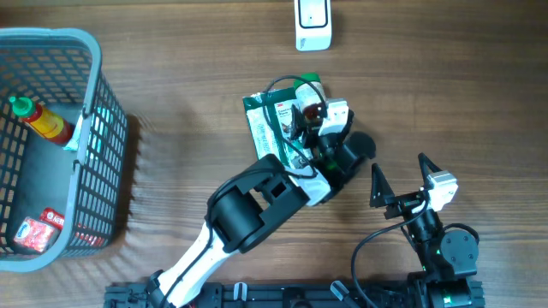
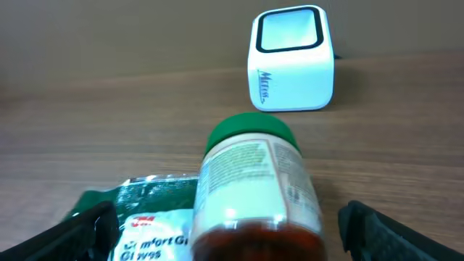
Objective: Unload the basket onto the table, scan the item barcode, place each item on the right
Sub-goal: 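Carry the green-capped jar out and set it beside the packet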
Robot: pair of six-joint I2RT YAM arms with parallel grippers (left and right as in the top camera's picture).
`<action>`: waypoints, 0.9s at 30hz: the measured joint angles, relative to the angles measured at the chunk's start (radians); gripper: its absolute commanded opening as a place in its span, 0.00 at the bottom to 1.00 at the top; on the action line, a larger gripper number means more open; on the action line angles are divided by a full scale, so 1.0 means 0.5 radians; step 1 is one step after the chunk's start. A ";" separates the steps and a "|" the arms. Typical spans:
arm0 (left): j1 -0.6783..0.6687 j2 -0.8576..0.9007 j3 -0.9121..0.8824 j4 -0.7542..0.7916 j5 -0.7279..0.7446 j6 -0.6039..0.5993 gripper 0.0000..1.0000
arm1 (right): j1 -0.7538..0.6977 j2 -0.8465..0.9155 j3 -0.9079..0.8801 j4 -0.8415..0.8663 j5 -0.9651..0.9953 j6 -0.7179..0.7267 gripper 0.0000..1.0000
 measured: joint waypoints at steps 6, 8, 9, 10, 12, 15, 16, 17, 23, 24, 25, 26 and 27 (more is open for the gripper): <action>-0.114 -0.002 0.002 -0.009 -0.098 0.076 1.00 | 0.013 -0.004 0.000 0.018 -0.037 0.002 1.00; -0.113 -0.014 0.002 -0.014 -0.142 0.104 1.00 | 0.013 -0.005 0.000 0.024 -0.041 0.002 1.00; -0.111 -0.029 0.002 -0.019 -0.172 0.122 1.00 | 0.013 -0.005 0.001 0.030 -0.045 0.002 1.00; -0.105 -0.053 0.002 -0.024 -0.198 0.135 1.00 | 0.013 -0.006 0.002 0.033 -0.057 0.002 1.00; -0.069 -0.121 0.002 -0.022 -0.228 0.165 1.00 | 0.013 -0.008 0.002 0.023 -0.056 0.000 1.00; 0.037 -0.277 0.003 0.004 -0.253 0.207 1.00 | 0.011 -0.008 0.001 0.002 -0.031 0.000 1.00; 0.084 -0.306 0.006 0.007 -0.260 0.220 1.00 | 0.011 -0.007 0.001 0.001 -0.024 0.000 1.00; 0.134 -0.320 0.011 0.004 -0.264 0.234 1.00 | 0.011 -0.008 0.001 0.001 -0.024 0.000 1.00; 0.437 -0.362 0.012 0.049 -0.327 0.507 1.00 | 0.011 -0.008 0.001 0.002 -0.024 0.000 1.00; 0.452 -0.384 0.011 0.086 -0.352 0.547 1.00 | 0.011 -0.008 0.001 0.001 -0.024 0.000 1.00; 0.500 -0.513 0.010 0.151 -0.402 0.630 1.00 | 0.011 -0.008 0.001 0.001 -0.024 0.000 1.00; 0.524 -0.589 0.010 0.169 -0.423 0.664 1.00 | 0.011 -0.008 0.001 0.001 -0.024 0.000 1.00; 0.555 -0.686 0.010 0.174 -0.426 0.717 1.00 | 0.011 -0.008 0.001 0.001 -0.023 0.000 1.00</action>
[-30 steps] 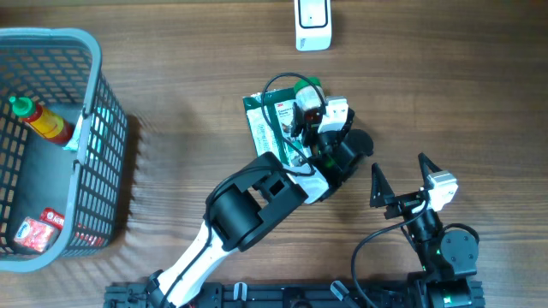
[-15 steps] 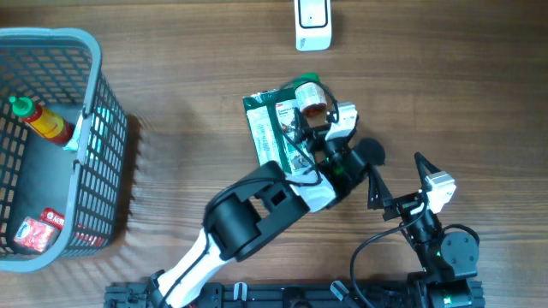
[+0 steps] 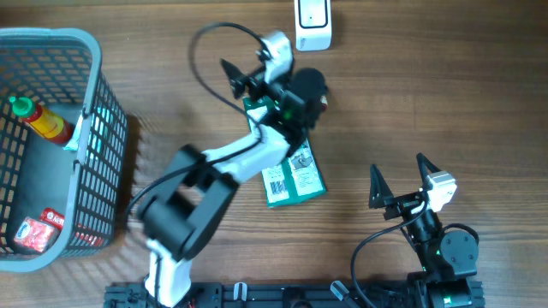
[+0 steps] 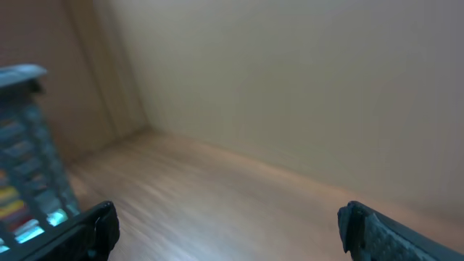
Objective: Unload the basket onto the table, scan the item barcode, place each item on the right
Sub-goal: 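Carry the green-capped jar out and set it beside the packet, then reach the left gripper into the basket and grasp the red sriracha bottle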
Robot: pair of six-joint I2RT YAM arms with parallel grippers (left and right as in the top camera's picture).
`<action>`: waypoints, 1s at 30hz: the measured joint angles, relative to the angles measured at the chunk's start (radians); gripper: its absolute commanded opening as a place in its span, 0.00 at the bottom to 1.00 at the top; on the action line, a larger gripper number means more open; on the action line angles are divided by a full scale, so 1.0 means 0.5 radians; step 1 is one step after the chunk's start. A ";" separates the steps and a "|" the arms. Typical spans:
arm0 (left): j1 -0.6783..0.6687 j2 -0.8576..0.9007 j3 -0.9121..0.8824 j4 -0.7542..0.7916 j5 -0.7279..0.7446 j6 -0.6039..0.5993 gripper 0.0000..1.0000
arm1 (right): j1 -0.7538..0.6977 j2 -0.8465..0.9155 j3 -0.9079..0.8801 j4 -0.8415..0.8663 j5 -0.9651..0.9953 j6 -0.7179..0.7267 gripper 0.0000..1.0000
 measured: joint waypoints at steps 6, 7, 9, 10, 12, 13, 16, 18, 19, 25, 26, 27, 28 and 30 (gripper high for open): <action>0.261 -0.737 0.003 -0.054 0.018 0.410 1.00 | 0.000 0.001 0.000 0.000 0.001 0.000 1.00; 0.289 -0.813 0.003 -0.080 0.010 0.435 1.00 | 0.000 0.000 0.000 0.000 0.002 0.000 1.00; 0.375 -1.017 0.003 -0.134 -0.029 0.499 1.00 | 0.000 0.000 0.000 0.000 0.006 0.000 1.00; 0.413 -1.089 0.003 -0.139 -0.050 0.515 1.00 | 0.000 0.000 0.000 0.000 0.006 0.000 1.00; 0.491 -1.204 0.003 -0.145 -0.092 0.533 1.00 | 0.000 0.000 0.000 0.000 0.006 0.000 1.00; 0.561 -1.283 0.003 -0.145 -0.119 0.543 1.00 | 0.000 0.000 0.000 0.000 0.006 0.000 1.00; 0.693 -1.417 0.003 -0.145 -0.150 0.555 1.00 | 0.000 0.000 0.000 0.000 0.006 0.000 1.00; 0.790 -1.451 0.003 -0.155 -0.138 0.564 1.00 | 0.000 0.000 0.000 0.000 0.006 0.000 1.00; 0.824 -1.452 0.003 -0.166 -0.130 0.565 1.00 | 0.000 0.000 0.000 0.000 0.006 0.000 1.00; 1.097 -1.450 0.003 -0.466 0.141 0.558 1.00 | 0.000 0.000 0.000 0.000 0.006 0.000 1.00; 1.154 -1.450 0.003 -0.565 0.201 0.517 1.00 | 0.000 0.000 0.000 0.000 0.006 0.000 1.00; 1.207 -1.450 0.006 -0.668 0.259 0.481 1.00 | 0.000 0.001 0.000 0.000 0.006 0.000 1.00; 1.255 -1.453 0.014 -0.838 0.328 0.426 1.00 | 0.000 0.000 0.000 0.000 0.006 0.000 1.00; 1.354 -1.463 0.017 -1.218 0.516 0.272 1.00 | 0.000 0.001 0.000 0.000 0.007 0.000 1.00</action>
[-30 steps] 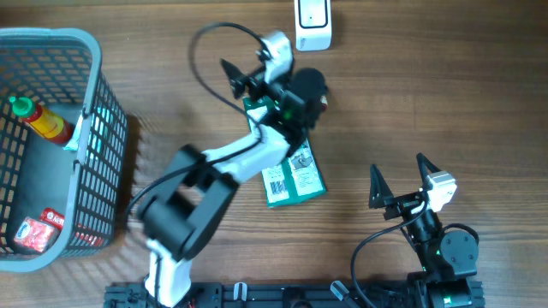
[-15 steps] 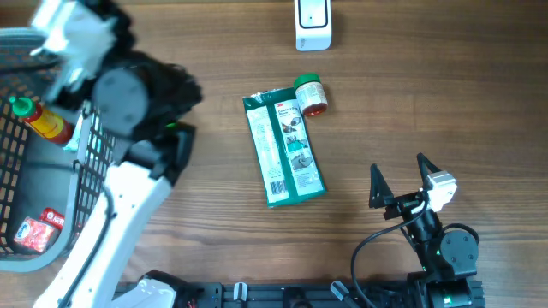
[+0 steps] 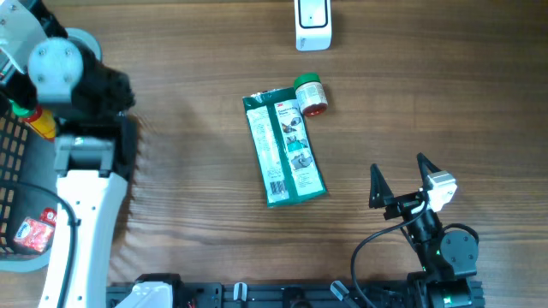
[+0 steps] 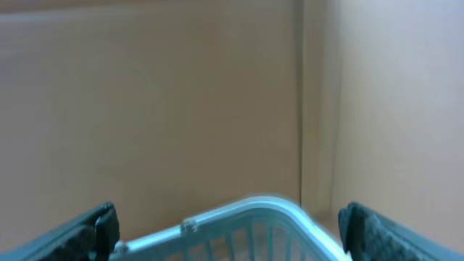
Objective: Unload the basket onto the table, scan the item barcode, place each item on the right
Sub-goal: 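Reach the left gripper into the basket and grasp the red sriracha bottle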
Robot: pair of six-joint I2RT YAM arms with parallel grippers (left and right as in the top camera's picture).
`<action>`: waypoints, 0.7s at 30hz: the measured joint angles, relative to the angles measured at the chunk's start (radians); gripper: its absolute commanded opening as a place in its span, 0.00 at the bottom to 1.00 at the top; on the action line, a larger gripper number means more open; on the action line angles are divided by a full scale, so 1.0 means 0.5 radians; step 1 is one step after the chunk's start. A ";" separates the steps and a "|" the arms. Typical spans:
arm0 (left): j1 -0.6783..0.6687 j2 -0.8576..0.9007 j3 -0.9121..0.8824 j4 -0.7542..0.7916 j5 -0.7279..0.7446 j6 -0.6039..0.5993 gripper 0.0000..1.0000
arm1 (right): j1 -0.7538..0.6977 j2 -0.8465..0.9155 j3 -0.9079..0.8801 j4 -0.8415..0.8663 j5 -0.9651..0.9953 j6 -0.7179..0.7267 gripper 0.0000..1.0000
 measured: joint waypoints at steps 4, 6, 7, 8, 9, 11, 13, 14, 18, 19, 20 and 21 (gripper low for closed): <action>0.228 -0.024 -0.010 -0.651 0.574 -0.441 1.00 | 0.000 -0.001 -0.001 0.000 0.000 0.000 1.00; 0.391 -0.044 -0.011 -0.810 0.899 -0.674 1.00 | 0.000 0.000 -0.001 0.000 0.000 0.000 1.00; 0.479 -0.053 -0.011 -0.844 1.006 -0.782 1.00 | 0.000 -0.001 -0.001 0.000 0.000 0.000 1.00; 0.564 -0.063 -0.011 -0.868 1.100 -0.898 1.00 | 0.000 -0.001 -0.001 0.000 0.000 0.000 1.00; 0.641 -0.072 -0.011 -0.904 1.170 -1.012 1.00 | 0.000 -0.001 -0.001 0.000 0.000 0.000 1.00; 0.834 -0.077 -0.011 -1.007 1.302 -1.279 1.00 | 0.000 -0.001 -0.001 0.000 0.000 0.000 1.00; 0.990 -0.052 -0.011 -1.076 1.403 -1.445 1.00 | 0.000 -0.001 -0.001 0.000 0.000 0.000 1.00; 1.035 -0.031 -0.011 -1.093 1.440 -1.489 1.00 | 0.000 -0.001 -0.001 0.000 0.000 0.000 1.00; 1.182 0.185 -0.011 -1.175 1.637 -1.716 1.00 | 0.000 -0.001 -0.001 0.000 0.000 0.000 1.00; 1.187 0.247 -0.011 -1.174 1.674 -1.755 1.00 | 0.000 0.000 -0.001 0.000 0.000 0.000 1.00; 1.187 0.317 -0.011 -1.173 1.698 -1.789 1.00 | 0.000 -0.001 -0.001 0.000 0.000 0.000 1.00; 1.183 0.395 -0.011 -1.173 1.727 -1.834 1.00 | 0.000 -0.001 -0.001 0.000 0.000 0.000 1.00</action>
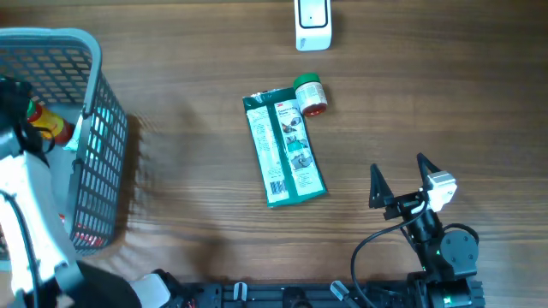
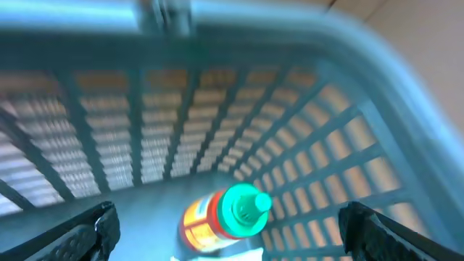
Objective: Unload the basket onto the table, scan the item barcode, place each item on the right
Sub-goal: 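Reach the left gripper into the basket and grasp the red sriracha bottle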
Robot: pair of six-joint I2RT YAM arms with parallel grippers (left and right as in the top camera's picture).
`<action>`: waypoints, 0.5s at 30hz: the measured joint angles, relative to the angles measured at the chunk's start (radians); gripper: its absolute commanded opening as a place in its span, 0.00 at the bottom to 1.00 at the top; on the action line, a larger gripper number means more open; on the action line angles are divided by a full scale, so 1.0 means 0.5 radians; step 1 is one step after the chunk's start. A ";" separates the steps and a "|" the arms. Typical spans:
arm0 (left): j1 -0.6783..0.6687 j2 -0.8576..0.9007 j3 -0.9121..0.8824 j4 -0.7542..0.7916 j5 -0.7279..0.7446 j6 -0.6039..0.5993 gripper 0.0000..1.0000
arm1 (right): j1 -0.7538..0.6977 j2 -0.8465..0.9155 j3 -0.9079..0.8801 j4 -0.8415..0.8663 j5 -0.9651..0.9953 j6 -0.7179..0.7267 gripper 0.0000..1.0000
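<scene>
A blue-grey wire basket (image 1: pixel 94 145) stands at the table's left end. Inside it lies a red sauce bottle with a green cap (image 2: pixel 225 212), also visible as the bottle (image 1: pixel 38 120) from overhead. My left gripper (image 2: pixel 226 221) hangs over the basket's inside, open, its fingers (image 2: pixel 87 232) wide on either side of the bottle and apart from it. A green packet (image 1: pixel 285 147) and a green-lidded jar (image 1: pixel 308 94) lie mid-table. The white scanner (image 1: pixel 312 24) stands at the far edge. My right gripper (image 1: pixel 401 181) is open at the front right, holding nothing.
The basket's walls (image 2: pixel 304 138) rise all round the left gripper. Something small and red (image 1: pixel 81 233) shows low in the basket. My left arm (image 1: pixel 21 205) crosses the basket's near side.
The left gripper was level with the basket's rim, facing the wall. It now points down into the basket, with the sauce bottle between its open fingers. The right arm has not moved.
The left gripper stood open around the jar beside the packet, facing the scanner. Then it was raised and turned left, the jar left lying by the packet. Then it was at the basket's rim, and now it is over the bottle inside.
</scene>
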 measured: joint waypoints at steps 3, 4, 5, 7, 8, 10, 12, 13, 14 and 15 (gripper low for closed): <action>-0.010 0.175 0.000 0.037 0.036 -0.128 1.00 | 0.000 0.000 0.000 0.000 -0.001 0.000 1.00; -0.010 0.208 -0.001 0.084 0.040 -0.152 1.00 | 0.000 0.000 0.000 0.000 0.000 0.000 1.00; -0.010 0.216 0.000 0.097 0.041 -0.156 1.00 | 0.000 0.001 0.000 0.000 0.000 0.000 1.00; -0.010 0.308 0.000 0.147 0.051 -0.188 1.00 | 0.000 0.001 0.000 0.000 0.000 0.000 1.00; -0.010 0.336 0.000 0.169 0.051 -0.197 1.00 | 0.000 0.001 0.000 0.000 0.000 0.000 1.00; -0.010 0.410 0.000 0.243 0.053 -0.200 1.00 | 0.000 0.001 0.000 -0.001 0.000 0.000 0.99; -0.010 0.466 0.000 0.289 0.053 -0.201 0.98 | 0.000 0.000 0.000 -0.001 0.000 0.000 1.00; -0.010 0.496 0.000 0.310 0.053 -0.202 0.92 | 0.000 0.000 0.000 0.000 0.000 0.000 1.00; -0.010 0.519 0.000 0.321 0.053 -0.204 0.80 | 0.000 0.001 0.000 0.000 0.000 0.000 1.00; -0.010 0.544 0.000 0.334 0.053 -0.211 0.67 | 0.000 0.001 0.000 0.000 0.000 0.000 1.00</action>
